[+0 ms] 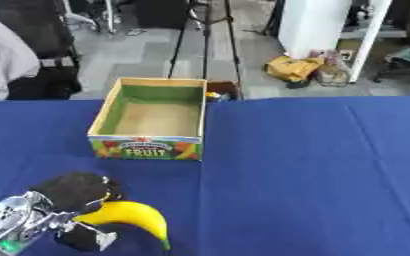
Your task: Pick up objects on the table and place them in the box.
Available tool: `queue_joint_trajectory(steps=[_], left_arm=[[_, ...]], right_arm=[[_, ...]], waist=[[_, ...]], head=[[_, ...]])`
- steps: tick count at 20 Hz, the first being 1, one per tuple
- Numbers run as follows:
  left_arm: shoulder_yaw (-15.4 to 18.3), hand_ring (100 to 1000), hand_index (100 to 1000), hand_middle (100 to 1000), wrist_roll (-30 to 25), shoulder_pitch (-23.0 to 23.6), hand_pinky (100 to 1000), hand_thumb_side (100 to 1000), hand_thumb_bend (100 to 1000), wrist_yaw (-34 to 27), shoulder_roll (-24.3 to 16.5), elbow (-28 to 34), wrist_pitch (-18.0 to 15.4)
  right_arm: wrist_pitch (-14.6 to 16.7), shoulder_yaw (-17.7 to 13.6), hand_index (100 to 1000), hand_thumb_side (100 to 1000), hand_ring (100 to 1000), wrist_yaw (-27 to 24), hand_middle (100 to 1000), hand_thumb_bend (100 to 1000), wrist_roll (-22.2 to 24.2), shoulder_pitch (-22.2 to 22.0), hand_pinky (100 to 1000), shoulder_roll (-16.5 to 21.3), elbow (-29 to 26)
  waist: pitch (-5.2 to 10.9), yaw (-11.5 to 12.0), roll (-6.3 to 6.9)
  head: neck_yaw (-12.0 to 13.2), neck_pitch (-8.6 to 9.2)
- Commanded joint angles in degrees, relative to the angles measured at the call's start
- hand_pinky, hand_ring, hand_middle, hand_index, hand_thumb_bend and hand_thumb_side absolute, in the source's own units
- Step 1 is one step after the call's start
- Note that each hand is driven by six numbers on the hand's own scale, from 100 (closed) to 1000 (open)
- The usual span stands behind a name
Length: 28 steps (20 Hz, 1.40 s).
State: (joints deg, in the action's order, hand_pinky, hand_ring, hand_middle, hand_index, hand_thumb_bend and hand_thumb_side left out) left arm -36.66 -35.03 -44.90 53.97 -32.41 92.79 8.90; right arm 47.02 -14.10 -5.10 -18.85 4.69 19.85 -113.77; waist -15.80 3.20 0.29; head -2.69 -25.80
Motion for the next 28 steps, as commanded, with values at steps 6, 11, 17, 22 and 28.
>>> queue_joint_trajectory(steps=[6, 11, 17, 22, 28], left_arm=[[1.4, 569, 761, 573, -1.2, -2.9, 307, 504, 100, -0.2, -1.7, 2.9, 0.2], [1.7, 568, 760, 571, -1.8, -3.7, 303, 502, 100, -0.3, -1.7, 3.6, 0.4], [2.4, 566, 760, 570, -2.1, -4.9, 298, 497, 100, -0.4, -1.8, 4.7, 0.7], [2.9, 566, 761, 570, -2.5, -5.8, 296, 492, 100, -0.2, -2.0, 5.5, 0.8], [3.7, 564, 760, 568, -2.7, -6.9, 289, 493, 100, 0.0, -2.3, 6.5, 1.2]], right_arm=[[0.2, -0.6, 857, 964, 849, 0.2, 605, 100, -0.6, 0.0, 790, 1.2, -0.8], [0.1, -0.6, 857, 962, 849, 0.1, 605, 100, -0.7, -0.1, 789, 1.3, -0.8], [0.0, -0.6, 857, 961, 849, 0.1, 605, 100, -0.7, -0.2, 790, 1.3, -0.8], [0.0, -0.6, 856, 961, 849, 0.0, 606, 100, -0.8, -0.2, 789, 1.4, -0.8], [0.0, -0.6, 856, 961, 849, 0.0, 606, 100, -0.8, -0.2, 789, 1.5, -0.8]], waist=[[1.75, 0.2, 0.22], [1.90, 0.2, 0.33], [2.06, 0.3, 0.45], [2.20, 0.3, 0.52], [2.29, 0.3, 0.56]], head=[[-0.1, 0.43], [-0.2, 0.40], [-0.2, 0.28], [-0.3, 0.35], [-0.4, 0.42]])
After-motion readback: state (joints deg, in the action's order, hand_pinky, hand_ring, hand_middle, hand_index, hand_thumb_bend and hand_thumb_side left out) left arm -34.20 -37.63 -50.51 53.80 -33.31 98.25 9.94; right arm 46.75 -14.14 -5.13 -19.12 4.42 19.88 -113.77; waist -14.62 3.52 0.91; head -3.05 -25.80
